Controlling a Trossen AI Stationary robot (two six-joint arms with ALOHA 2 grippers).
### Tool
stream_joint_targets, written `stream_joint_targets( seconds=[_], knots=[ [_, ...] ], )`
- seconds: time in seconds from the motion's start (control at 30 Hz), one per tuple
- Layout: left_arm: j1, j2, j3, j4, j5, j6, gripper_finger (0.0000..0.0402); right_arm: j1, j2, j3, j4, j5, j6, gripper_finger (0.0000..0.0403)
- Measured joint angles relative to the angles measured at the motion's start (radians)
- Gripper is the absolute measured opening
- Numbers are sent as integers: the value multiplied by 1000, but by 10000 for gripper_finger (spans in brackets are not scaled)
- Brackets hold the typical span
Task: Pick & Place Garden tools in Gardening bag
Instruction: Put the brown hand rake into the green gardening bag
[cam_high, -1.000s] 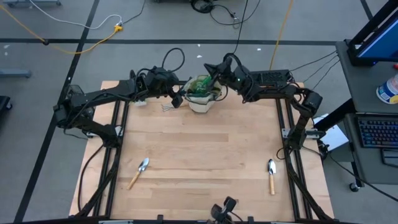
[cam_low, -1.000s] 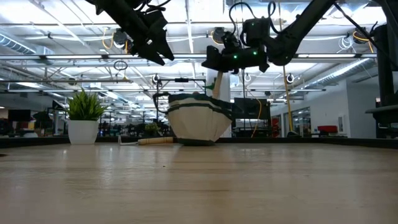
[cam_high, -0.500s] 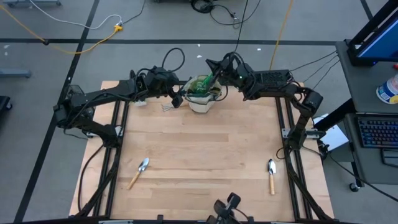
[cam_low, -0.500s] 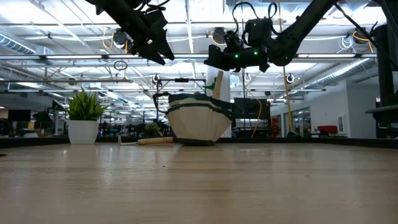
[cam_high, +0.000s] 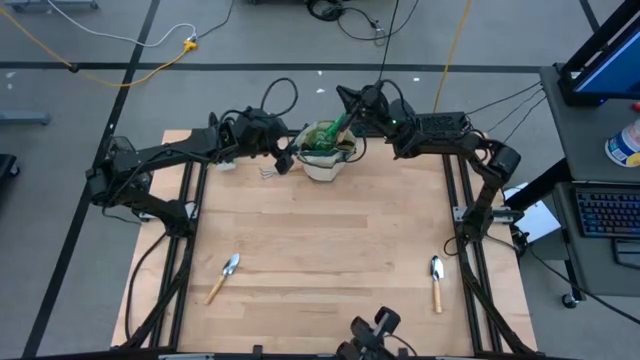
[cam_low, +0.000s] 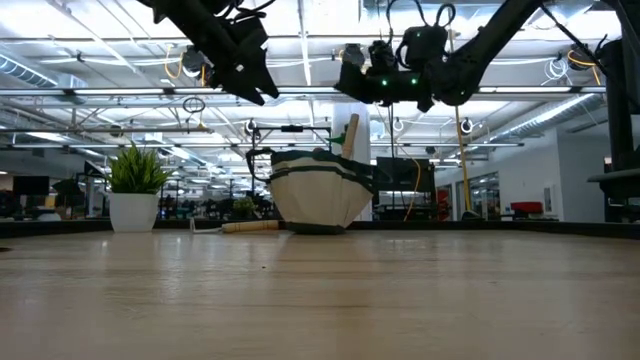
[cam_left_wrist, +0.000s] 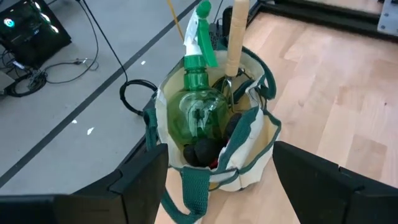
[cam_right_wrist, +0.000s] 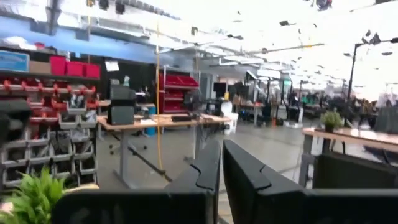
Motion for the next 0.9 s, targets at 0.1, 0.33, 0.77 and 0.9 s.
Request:
stream_joint_targets(
  seconds=[0.1, 0.33, 0.77, 0.9],
  knots=[
    [0, 0, 0, -46, 0, 21, 296, 10, -45, 0, -25, 1, -8, 14],
    [-5, 0, 0, -196, 0, 22, 296, 55, -214, -2, -318, 0, -108, 14],
    [-60, 0, -11, -351, -7, 12, 296, 202, -499, -2, -891, 1, -166, 13],
    [-65, 0, -58, -357, -18, -11, 296, 248, -557, -2, -1009, 35, -161, 13]
  ],
)
